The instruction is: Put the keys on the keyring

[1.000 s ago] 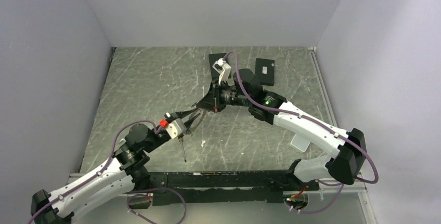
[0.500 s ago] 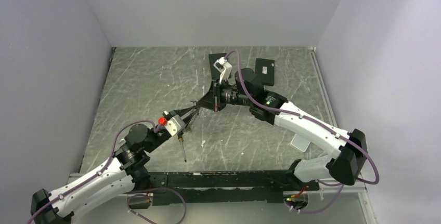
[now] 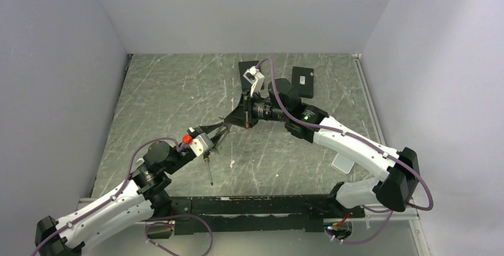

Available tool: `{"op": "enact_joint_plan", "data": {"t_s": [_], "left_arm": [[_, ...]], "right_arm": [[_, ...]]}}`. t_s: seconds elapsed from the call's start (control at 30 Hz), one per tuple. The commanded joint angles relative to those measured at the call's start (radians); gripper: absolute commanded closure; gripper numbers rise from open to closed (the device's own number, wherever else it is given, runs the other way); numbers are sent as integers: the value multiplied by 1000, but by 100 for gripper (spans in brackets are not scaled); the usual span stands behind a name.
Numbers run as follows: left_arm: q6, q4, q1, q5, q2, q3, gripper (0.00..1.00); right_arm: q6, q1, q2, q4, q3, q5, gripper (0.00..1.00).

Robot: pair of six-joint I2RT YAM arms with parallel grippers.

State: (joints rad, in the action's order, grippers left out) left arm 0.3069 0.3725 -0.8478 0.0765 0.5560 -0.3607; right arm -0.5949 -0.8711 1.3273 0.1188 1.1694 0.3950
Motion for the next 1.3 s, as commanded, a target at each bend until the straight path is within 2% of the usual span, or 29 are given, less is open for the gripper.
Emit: {"op": "enact_joint_plan", "data": {"t_s": [0.0, 0.23, 0.4, 0.53, 0.73, 0.9, 1.27], "left_arm": [[47, -95, -1, 127, -36, -58, 68], [41, -273, -3, 164, -106, -124, 65], [32, -451, -1, 199, -119, -200, 72], [11, -526, -2, 169, -141, -235, 76], [-12, -552, -2, 40, -172, -245, 79], [-6, -546, -2, 14, -173, -240, 86], [-24, -459, -3, 167, -149, -203, 91]], "right_arm": [[17, -1, -32, -77, 20, 47, 100], [55, 0, -54, -69, 15, 63, 100], [78, 0, -62, -73, 9, 92, 100], [108, 0, -74, -73, 3, 113, 100], [146, 0, -82, -72, 4, 160, 100], [161, 0, -84, -75, 7, 188, 100], [158, 0, -71, -93, 2, 209, 100]]}}
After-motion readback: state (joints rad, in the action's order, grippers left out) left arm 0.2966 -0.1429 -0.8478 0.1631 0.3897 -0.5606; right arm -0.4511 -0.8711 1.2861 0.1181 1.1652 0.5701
